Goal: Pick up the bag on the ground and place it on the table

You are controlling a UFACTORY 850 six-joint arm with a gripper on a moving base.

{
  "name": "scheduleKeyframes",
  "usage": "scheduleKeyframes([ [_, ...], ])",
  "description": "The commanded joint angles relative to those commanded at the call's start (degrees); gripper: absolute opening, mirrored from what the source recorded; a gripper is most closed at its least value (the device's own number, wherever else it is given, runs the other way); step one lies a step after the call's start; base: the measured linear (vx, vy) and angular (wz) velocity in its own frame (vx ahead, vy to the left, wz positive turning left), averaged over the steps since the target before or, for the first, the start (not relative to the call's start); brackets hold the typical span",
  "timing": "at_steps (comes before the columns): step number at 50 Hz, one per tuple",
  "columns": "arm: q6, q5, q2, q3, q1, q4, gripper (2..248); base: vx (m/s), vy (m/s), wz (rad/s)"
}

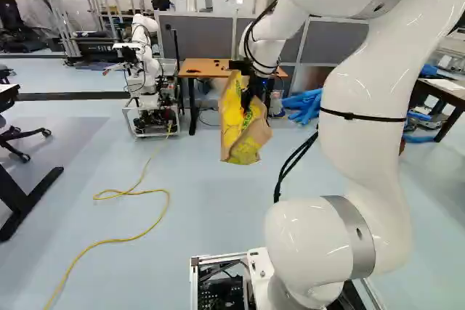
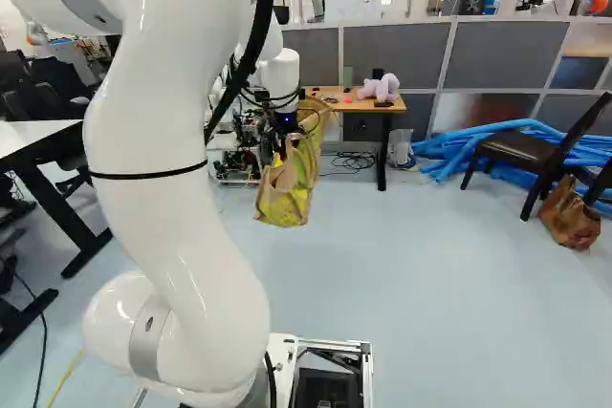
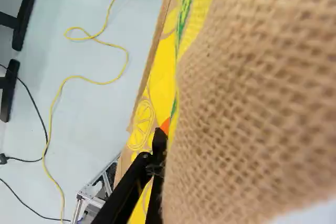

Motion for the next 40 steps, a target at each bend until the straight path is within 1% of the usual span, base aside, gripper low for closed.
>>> scheduleKeyframes([
  [40, 0.0, -7.1, 4.1, -2.5, 0.1, -2.3, 22, 0.000, 0.000, 0.000],
])
